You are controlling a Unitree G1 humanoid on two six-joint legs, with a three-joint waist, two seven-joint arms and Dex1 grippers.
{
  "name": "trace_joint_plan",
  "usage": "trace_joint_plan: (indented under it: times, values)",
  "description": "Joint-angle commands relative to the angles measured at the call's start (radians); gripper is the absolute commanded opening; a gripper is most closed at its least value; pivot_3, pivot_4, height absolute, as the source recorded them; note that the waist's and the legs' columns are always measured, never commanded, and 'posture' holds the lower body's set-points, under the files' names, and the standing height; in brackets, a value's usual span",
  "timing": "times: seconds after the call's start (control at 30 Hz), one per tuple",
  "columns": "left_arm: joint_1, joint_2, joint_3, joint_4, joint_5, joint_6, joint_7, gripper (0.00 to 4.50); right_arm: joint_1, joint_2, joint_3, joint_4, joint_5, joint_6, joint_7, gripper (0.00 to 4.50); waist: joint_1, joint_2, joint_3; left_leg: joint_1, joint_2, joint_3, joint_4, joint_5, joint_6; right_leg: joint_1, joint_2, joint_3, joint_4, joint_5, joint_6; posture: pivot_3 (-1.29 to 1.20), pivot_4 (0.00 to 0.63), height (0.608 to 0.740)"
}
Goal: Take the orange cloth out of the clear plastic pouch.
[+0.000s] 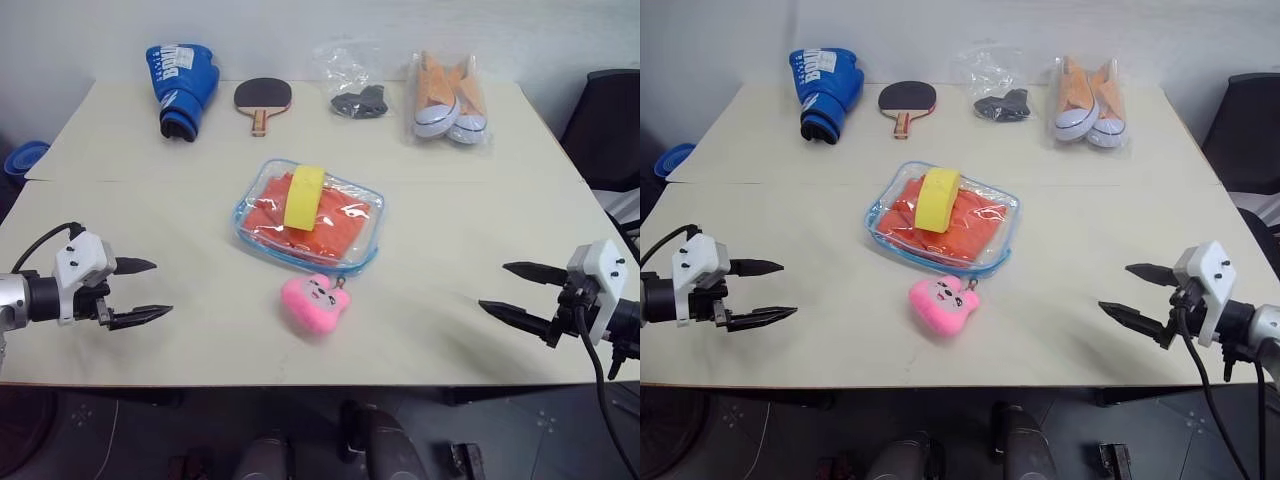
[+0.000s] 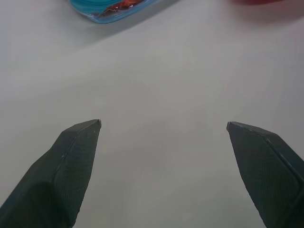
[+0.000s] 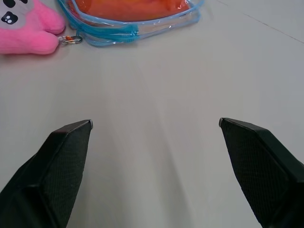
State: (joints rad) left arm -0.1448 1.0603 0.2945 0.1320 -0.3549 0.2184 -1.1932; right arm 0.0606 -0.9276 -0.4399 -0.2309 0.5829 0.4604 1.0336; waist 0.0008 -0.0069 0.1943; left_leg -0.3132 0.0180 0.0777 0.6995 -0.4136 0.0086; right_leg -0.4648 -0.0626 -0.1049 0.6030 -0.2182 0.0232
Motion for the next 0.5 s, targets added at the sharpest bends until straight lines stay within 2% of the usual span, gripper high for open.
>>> trace_joint_plan:
  times: [0.03, 0.5]
  values:
    - [0.017, 0.003, 0.015, -0.018, 0.001, -0.013, -0.005, 4.50, 0.003, 0.003, -0.045, -0.022, 0.018, -0.003, -0.002, 4.46, -0.001, 0.000, 0.000, 0.000, 0.000, 0.000, 0.000, 0.000, 0.000, 0.000, 0.000, 0.000, 0.000, 0.000, 0.000, 0.00, 0.150, 0.740]
    - [0.009, 0.004, 0.014, -0.023, 0.003, 0.063, 0.041, 4.50, -0.012, 0.001, -0.018, -0.012, -0.022, -0.029, -0.017, 4.46, 0.000, 0.000, 0.000, 0.000, 0.000, 0.000, 0.000, 0.000, 0.000, 0.000, 0.000, 0.000, 0.002, 0.000, 0.000, 0.00, 0.150, 0.740]
